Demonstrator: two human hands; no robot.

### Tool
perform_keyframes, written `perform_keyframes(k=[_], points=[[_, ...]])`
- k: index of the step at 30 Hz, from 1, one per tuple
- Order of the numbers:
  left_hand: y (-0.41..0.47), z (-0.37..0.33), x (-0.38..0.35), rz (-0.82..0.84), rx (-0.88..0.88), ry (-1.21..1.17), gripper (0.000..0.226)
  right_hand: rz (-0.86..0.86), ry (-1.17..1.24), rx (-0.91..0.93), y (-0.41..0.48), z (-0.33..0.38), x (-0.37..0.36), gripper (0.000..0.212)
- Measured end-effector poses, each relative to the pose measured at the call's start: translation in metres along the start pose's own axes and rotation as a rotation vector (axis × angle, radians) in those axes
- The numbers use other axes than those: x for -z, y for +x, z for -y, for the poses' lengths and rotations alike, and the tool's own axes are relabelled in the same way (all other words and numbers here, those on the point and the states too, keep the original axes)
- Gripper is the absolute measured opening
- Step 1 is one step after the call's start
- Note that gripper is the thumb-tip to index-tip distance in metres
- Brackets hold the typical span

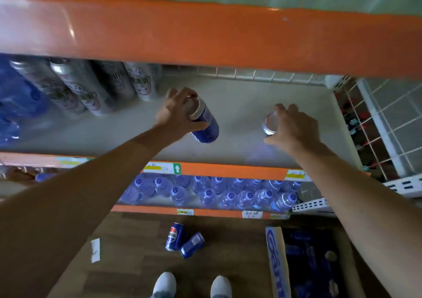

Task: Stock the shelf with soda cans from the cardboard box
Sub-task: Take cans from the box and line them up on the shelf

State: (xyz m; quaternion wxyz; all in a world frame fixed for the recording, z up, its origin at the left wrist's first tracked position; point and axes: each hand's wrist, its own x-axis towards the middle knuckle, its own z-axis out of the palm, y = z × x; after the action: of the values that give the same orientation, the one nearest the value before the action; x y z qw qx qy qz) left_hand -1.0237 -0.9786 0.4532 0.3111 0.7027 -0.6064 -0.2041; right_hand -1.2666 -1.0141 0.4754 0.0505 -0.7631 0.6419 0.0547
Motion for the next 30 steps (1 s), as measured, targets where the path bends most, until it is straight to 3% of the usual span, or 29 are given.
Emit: perform_keyframes(k=[4, 9, 20, 25, 30], points=[[-0.002, 0.016, -0.021, -0.102, 0.064, -0.127, 0.071, -0.055, -0.08, 0.086, 0.014, 0.004, -0.012, 0.064], [-0.005, 0.037, -0.036, -0.195, 0.129, -0.39, 0.057, -0.127, -0.107, 0.181, 0.022, 0.011, -0.052, 0.066], [-0.01, 0.047, -0.034, -0.138, 0.173, -0.694, 0.063, -0.324, 0.027, 0.196, 0.034, 0.004, -0.087, 0.079], [-0.012, 0.046, -0.034, -0.152, 0.278, -0.88, 0.053, -0.403, 0.305, 0.373, 0.028, 0.025, -0.084, 0.077], [-0.008, 0.044, -0.027, -0.093, 0.329, -1.0, 0.043, -0.178, 0.723, 0.409, 0.026, 0.058, -0.076, 0.089]])
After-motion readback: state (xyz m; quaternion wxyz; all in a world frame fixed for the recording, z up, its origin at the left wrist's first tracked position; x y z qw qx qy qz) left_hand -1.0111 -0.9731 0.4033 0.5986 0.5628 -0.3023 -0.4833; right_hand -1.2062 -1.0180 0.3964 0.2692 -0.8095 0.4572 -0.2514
